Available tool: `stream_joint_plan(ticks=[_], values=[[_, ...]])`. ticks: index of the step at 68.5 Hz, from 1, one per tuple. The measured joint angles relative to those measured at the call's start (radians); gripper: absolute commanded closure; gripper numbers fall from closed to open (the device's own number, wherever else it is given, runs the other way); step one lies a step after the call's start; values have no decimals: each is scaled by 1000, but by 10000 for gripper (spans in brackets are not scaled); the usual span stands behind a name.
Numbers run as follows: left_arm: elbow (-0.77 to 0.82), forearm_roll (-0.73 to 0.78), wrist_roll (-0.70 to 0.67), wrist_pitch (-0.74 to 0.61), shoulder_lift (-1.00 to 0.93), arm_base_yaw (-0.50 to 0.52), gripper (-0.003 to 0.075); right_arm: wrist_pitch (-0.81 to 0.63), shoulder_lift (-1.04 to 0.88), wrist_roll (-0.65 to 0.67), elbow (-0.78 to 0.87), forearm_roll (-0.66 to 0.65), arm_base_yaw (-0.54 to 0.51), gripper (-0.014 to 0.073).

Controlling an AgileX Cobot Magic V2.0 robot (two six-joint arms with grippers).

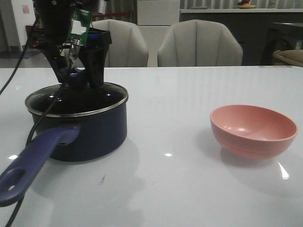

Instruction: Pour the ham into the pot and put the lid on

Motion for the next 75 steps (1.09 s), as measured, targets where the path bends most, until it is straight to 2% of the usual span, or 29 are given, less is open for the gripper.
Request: stream_joint_plan(ticks=[24, 46, 60, 75], values=[[-75, -4, 0, 8, 2, 0, 187, 0, 0, 0, 0, 0, 0, 449], [-69, 8, 0, 8, -145, 0, 187, 0, 0, 0, 0, 0, 0, 449], [25, 38, 0, 10, -328, 0, 187, 0, 0, 0, 0, 0, 0, 449], [234, 42, 0, -45, -541, 0, 187, 0, 0, 0, 0, 0, 0, 449]])
